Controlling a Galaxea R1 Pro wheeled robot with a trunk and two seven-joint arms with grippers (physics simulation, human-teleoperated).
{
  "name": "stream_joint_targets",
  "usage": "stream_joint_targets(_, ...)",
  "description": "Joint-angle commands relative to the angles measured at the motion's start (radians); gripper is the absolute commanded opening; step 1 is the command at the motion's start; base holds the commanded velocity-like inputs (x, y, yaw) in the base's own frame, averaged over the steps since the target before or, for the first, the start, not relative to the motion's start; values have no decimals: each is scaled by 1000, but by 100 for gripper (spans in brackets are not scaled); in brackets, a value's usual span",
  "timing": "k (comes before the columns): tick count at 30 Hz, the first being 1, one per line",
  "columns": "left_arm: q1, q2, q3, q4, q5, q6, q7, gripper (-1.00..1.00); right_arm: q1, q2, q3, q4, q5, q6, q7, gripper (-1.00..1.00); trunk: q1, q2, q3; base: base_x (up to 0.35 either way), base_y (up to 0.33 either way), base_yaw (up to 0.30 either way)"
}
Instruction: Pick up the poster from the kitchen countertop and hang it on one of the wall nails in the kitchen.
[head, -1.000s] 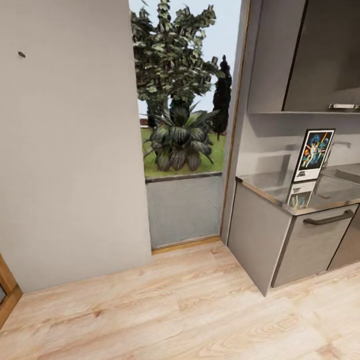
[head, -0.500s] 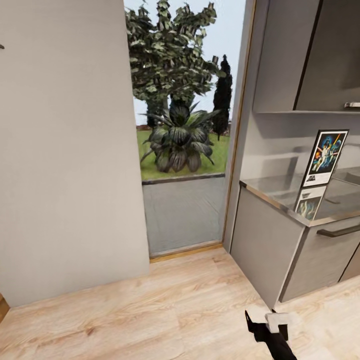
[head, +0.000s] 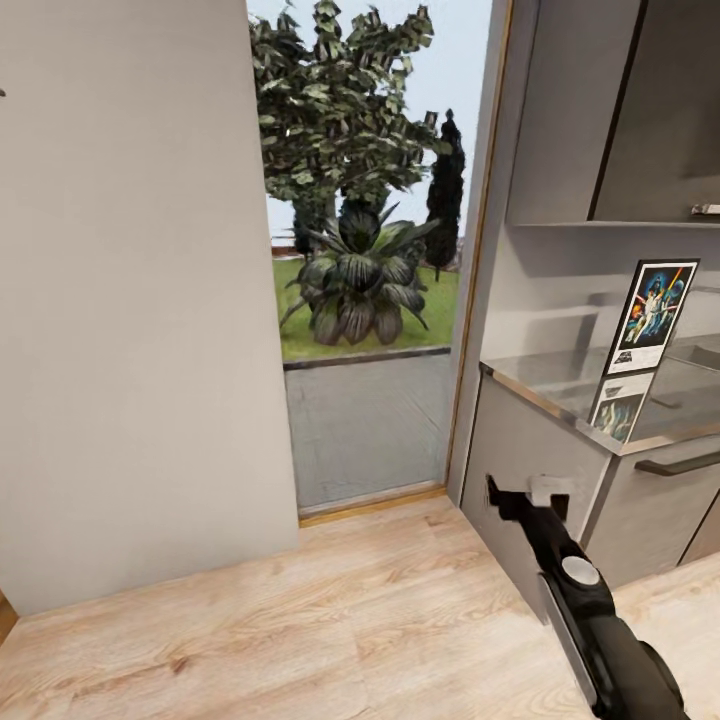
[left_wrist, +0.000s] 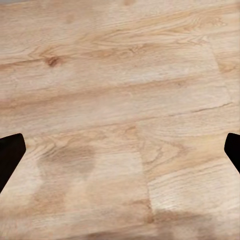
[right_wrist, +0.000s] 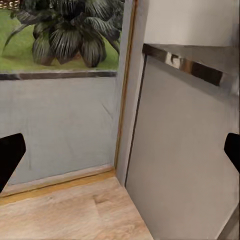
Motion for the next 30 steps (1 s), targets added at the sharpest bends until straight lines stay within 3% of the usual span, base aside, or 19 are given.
stream_joint_targets(1,0,0,1,-1,0,-2,0,100,-36,1,1,-8,-1,43,-28,100,0,-1,-1,2,0,0)
stream_joint_targets(3,0,0,1,-2,0,-2,-1,100,-106,2,1,-16,-2,115,-68,100,0,-1,-1,2,0,0)
stream_joint_targets(5,0,0,2,-2,1,-2,-1,100,-253,4,1,-21,-2,230,-117,100,0,-1,-1,0,0,0)
stream_joint_targets(7,0,0,10,-3,1,-3,-2,100,-370,4,0,-5,0,286,-169,100,0,-1,-1,0,0,0)
stream_joint_targets(10,0,0,34,-4,2,-3,-4,100,-495,-1,-1,94,0,312,-338,100,0,-1,-1,0,0,0)
stream_joint_targets(13,0,1,53,-5,2,-3,-13,100,-538,-4,-2,181,0,293,-427,100,0,-1,-1,0,0,0)
stream_joint_targets(17,0,1,66,-5,1,-3,-48,100,-560,-7,-7,263,2,216,-479,100,0,-1,-1,58,0,0)
stream_joint_targets(23,0,1,70,-6,0,-2,-62,100,-570,-8,-90,347,3,167,-495,100,0,-1,-1,238,0,0)
stream_joint_targets(30,0,1,71,-6,0,-3,-65,100,-607,-8,-121,424,4,152,-537,100,0,-1,-1,134,-16,0)
